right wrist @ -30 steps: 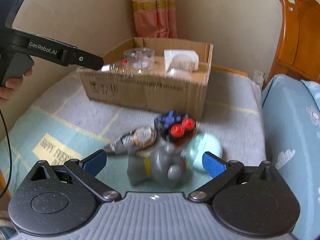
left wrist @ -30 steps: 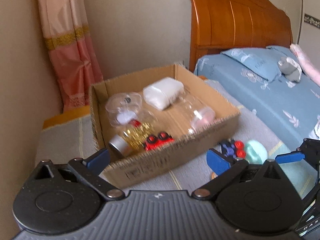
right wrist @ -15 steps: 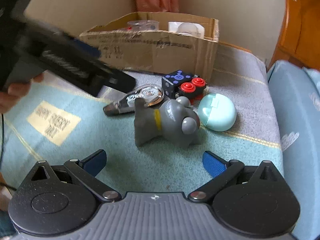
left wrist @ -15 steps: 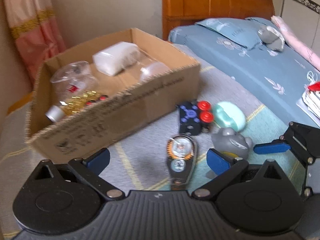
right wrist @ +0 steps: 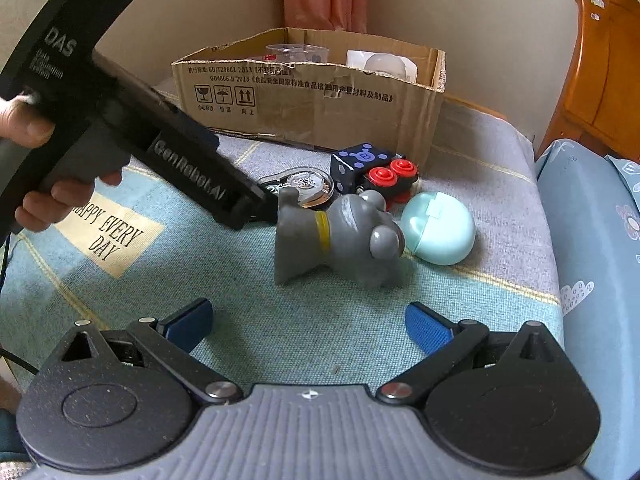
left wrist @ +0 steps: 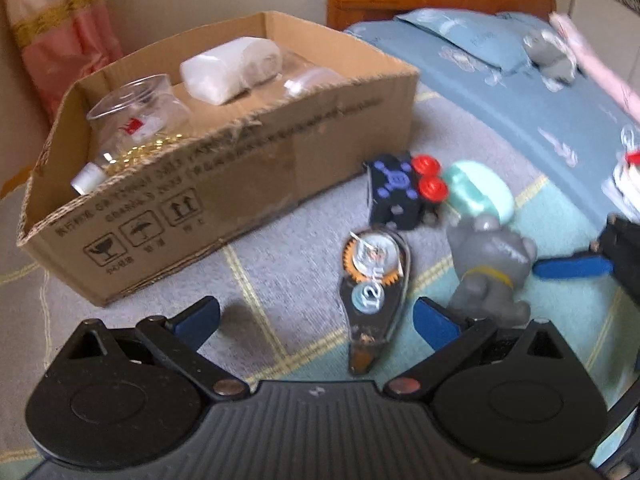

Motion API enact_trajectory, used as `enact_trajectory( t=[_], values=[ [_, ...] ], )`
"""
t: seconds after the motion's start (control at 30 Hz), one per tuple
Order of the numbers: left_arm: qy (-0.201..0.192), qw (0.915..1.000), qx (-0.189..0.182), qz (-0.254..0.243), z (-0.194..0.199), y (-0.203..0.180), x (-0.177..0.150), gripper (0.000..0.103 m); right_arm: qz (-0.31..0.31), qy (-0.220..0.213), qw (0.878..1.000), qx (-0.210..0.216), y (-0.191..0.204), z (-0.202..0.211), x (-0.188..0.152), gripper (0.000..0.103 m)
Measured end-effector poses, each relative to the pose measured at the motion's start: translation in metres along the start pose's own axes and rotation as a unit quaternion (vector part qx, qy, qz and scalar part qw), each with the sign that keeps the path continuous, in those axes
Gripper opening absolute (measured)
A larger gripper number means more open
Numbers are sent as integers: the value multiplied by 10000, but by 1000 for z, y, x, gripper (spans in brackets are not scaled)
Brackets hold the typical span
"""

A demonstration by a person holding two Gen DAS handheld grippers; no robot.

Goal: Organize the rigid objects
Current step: 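Move both tools back over the correction tape and grey toy dog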

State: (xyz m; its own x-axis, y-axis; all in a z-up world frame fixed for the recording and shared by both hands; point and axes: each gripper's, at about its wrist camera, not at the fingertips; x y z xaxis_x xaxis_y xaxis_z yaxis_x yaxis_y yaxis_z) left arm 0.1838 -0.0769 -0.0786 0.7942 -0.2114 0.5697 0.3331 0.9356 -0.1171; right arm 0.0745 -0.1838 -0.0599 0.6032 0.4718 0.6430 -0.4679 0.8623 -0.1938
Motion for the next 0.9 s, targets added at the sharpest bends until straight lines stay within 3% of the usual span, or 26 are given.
enact_trajectory(
  t=[0.17, 0.5, 0.73, 0.9],
  values=[
    [-165, 9995, 279, 19, 5, 5, -3, 102, -39, 11, 10000, -45, 1, 1, 2, 103],
    [-224, 9930, 807, 827, 19, 56, -10, 102, -35, -36, 10000, -52, 1, 4, -2, 103],
    [-222, 9973, 127, 686, 18, 23, 0, 102, -41, -53, 10000, -67, 1, 4, -2, 103],
    [-296, 9971, 90, 701, 0, 4, 15, 102, -107, -32, 9999, -50, -3, 7, -2, 103]
  ],
)
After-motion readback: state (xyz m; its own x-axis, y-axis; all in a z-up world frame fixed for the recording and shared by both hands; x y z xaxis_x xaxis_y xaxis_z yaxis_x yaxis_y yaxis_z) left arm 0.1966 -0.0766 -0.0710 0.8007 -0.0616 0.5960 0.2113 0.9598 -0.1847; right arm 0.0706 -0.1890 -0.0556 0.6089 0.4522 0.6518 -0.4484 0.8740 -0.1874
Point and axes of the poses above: each gripper's, at about its wrist camera, not at the fingertips, and z roughly against the way its jaws point, y to its left, x to its top, and after that the axes turned 15 degrees about z, right-handed
